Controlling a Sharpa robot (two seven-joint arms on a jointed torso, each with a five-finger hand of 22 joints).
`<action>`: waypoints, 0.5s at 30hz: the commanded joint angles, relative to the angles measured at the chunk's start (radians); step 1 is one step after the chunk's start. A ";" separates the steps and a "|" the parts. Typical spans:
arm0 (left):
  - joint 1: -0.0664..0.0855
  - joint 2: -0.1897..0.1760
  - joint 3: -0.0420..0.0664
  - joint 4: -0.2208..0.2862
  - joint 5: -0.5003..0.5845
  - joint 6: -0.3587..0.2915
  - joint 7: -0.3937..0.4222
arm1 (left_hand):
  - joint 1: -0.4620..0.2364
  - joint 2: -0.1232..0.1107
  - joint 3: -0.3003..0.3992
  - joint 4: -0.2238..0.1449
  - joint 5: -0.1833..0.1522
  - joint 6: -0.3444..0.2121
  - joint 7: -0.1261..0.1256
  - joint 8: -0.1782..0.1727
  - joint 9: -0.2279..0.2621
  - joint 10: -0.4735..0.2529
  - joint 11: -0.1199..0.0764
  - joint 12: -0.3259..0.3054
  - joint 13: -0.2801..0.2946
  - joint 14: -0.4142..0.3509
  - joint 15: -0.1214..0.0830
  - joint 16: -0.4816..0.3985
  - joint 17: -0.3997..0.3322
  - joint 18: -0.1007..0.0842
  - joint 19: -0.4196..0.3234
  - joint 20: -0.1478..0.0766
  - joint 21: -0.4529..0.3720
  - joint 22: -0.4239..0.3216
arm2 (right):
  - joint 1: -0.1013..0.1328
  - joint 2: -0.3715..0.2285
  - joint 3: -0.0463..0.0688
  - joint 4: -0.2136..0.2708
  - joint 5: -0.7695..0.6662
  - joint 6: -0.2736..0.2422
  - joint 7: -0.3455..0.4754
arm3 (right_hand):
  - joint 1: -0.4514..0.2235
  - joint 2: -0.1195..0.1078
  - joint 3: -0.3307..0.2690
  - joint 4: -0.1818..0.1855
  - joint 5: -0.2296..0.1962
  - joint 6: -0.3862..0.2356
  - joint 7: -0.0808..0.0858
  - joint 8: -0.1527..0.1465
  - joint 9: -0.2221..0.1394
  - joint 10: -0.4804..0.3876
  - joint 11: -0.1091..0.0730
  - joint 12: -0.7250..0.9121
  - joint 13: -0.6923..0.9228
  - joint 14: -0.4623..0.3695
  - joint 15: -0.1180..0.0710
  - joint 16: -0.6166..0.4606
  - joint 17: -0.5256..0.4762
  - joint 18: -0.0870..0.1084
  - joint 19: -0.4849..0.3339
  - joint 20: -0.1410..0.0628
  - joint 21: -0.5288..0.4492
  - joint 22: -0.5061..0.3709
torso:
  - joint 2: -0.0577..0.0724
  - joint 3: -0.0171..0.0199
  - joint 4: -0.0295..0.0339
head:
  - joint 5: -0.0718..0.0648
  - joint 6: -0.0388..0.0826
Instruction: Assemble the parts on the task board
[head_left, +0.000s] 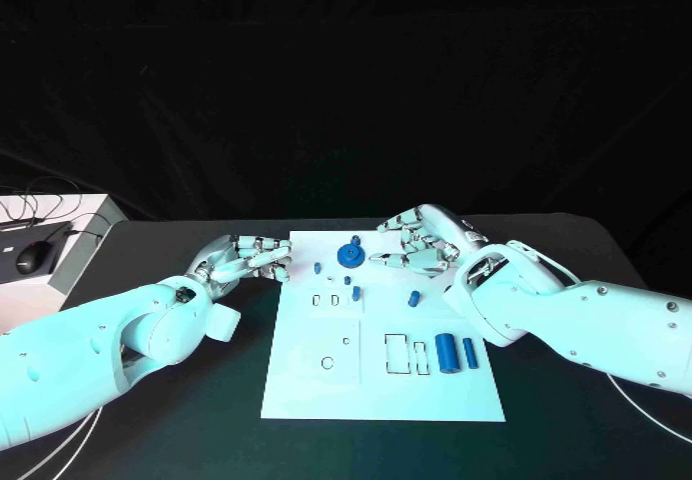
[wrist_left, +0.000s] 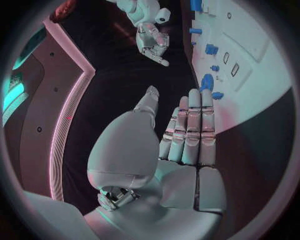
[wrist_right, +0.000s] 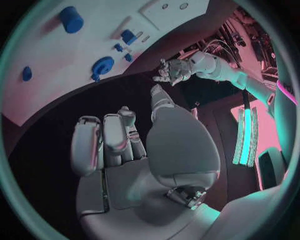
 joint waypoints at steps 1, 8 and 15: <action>0.005 0.000 0.002 0.006 -0.097 0.013 -0.095 | -0.014 -0.010 -0.004 0.014 -0.006 0.033 -0.008 0.010 0.001 0.055 -0.023 0.039 0.016 0.037 -0.023 0.093 0.059 -0.007 0.045 -0.025 0.059 0.031 | 0.010 -0.012 0.001 -0.014 0.290 -0.014 0.213 | -0.014 0.039 -0.011 -0.058 0.019 0.014 0.000 0.003 0.001 -0.011 -0.002 -0.008 -0.002 -0.002 0.002 -0.005 -0.001 0.006 0.084 -0.001 -0.012 0.196 | -0.010 0.0039 -0.0023 | 0.003 0.000; 0.042 0.008 0.016 0.019 -0.271 0.074 -0.279 | -0.117 -0.009 -0.017 0.090 -0.004 0.111 -0.059 0.071 0.018 0.097 -0.091 0.287 0.204 0.109 -0.097 0.555 0.361 -0.002 0.118 -0.125 0.404 0.243 | 0.020 -0.047 0.002 -0.043 0.484 0.030 0.302 | -0.041 0.105 -0.047 -0.149 0.041 0.018 -0.002 0.004 0.001 -0.015 -0.004 -0.009 -0.005 -0.002 0.000 -0.015 -0.007 0.008 0.084 -0.002 -0.027 0.193 | -0.028 0.0143 -0.0063 | 0.009 -0.005; 0.111 0.062 0.020 0.004 -0.425 0.172 -0.515 | -0.156 -0.041 0.024 0.168 -0.005 0.085 -0.110 0.270 0.198 -0.023 -0.123 0.679 0.549 0.173 -0.131 0.765 0.684 0.033 0.105 -0.140 0.700 0.544 | 0.030 -0.089 0.003 -0.072 0.588 0.049 0.330 | -0.049 0.119 -0.060 -0.166 0.057 0.019 -0.002 0.005 0.001 -0.017 -0.004 -0.011 -0.007 -0.002 0.000 -0.020 -0.010 0.009 0.084 -0.003 -0.033 0.191 | -0.050 0.0199 -0.0148 | 0.013 -0.015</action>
